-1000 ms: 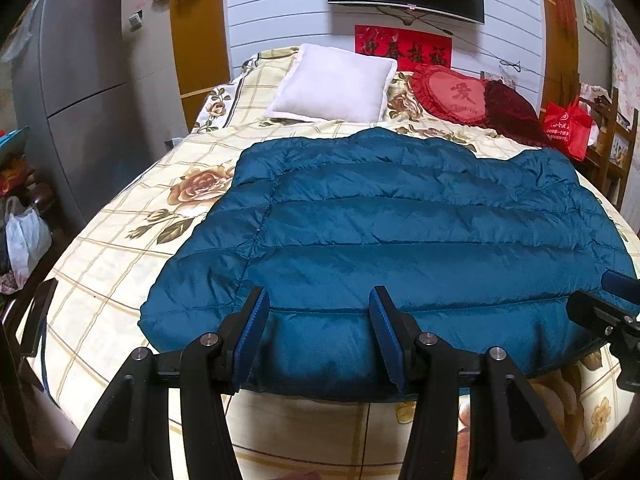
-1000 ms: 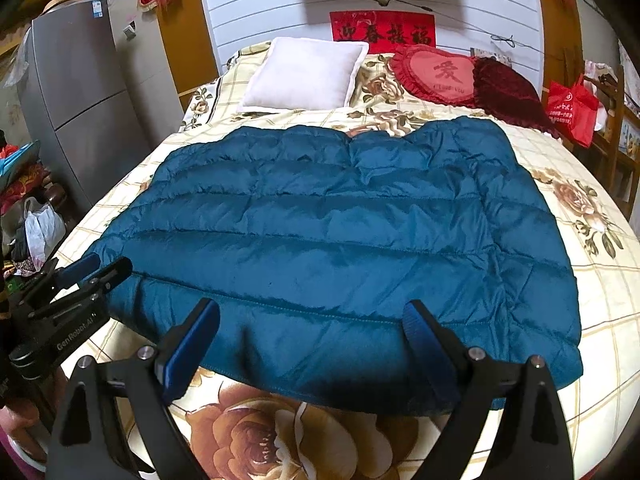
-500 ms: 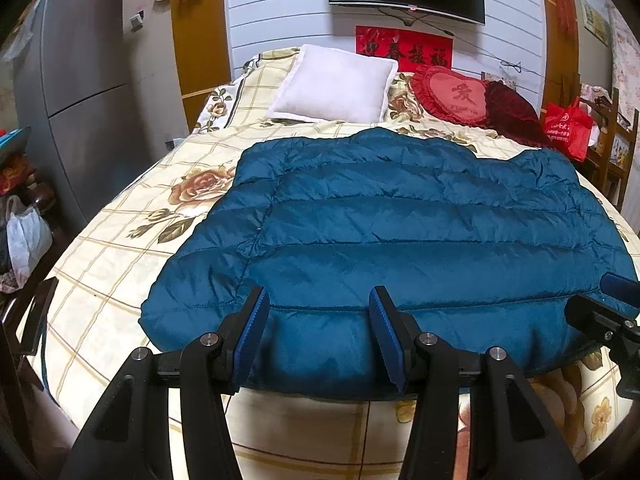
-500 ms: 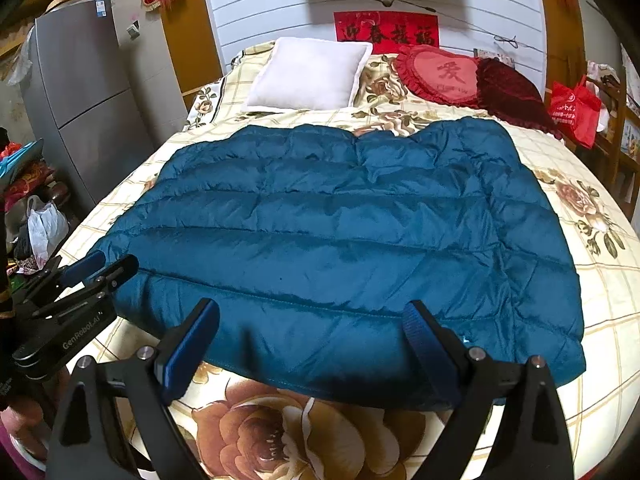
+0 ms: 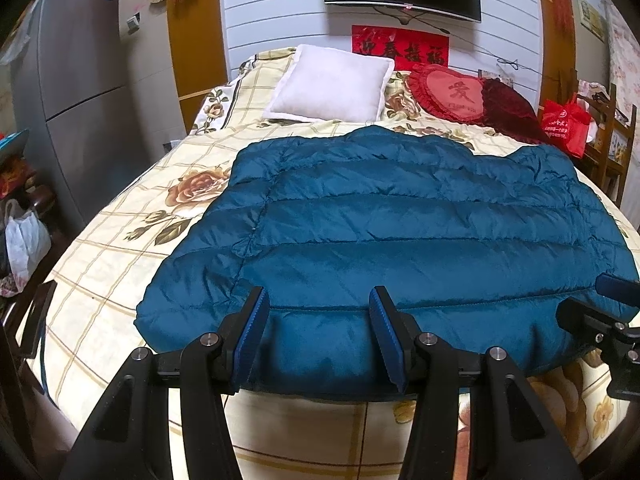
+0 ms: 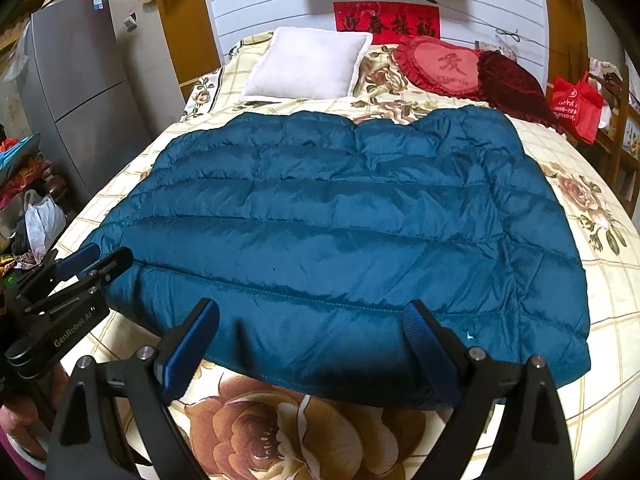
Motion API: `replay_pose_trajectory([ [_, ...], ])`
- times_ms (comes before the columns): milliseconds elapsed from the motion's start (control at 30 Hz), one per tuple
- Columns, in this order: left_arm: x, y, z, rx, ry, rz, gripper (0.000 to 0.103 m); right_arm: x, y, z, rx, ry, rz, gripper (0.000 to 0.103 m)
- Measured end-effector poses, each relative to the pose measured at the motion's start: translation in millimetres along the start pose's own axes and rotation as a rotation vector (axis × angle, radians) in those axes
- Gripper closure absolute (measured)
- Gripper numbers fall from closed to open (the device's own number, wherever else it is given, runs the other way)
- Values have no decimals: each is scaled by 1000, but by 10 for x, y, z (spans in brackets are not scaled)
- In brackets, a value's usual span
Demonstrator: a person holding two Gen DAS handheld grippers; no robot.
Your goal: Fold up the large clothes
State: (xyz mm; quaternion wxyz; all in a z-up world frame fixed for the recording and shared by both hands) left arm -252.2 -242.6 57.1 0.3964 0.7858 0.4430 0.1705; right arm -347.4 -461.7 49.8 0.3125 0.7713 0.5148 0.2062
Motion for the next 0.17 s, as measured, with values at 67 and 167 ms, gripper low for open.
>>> replay_pose_trajectory([
  [67,-7,9,-10,-11,-6,2,69,3,4,4,1,-1,-2,7],
  [167,-5,14,-13,-15,-3,1,69,19,27,9,2,0,-9,7],
])
Point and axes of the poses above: each gripper's, at about its wrist camera, not at the fingertips, and z roughly the way its jaws point, x to its left, y to its top, the point moved 6 cm from there along z, roughly the way its jaws point, and after that the axes turned 11 degrees about -y, right-handed, at the moved point
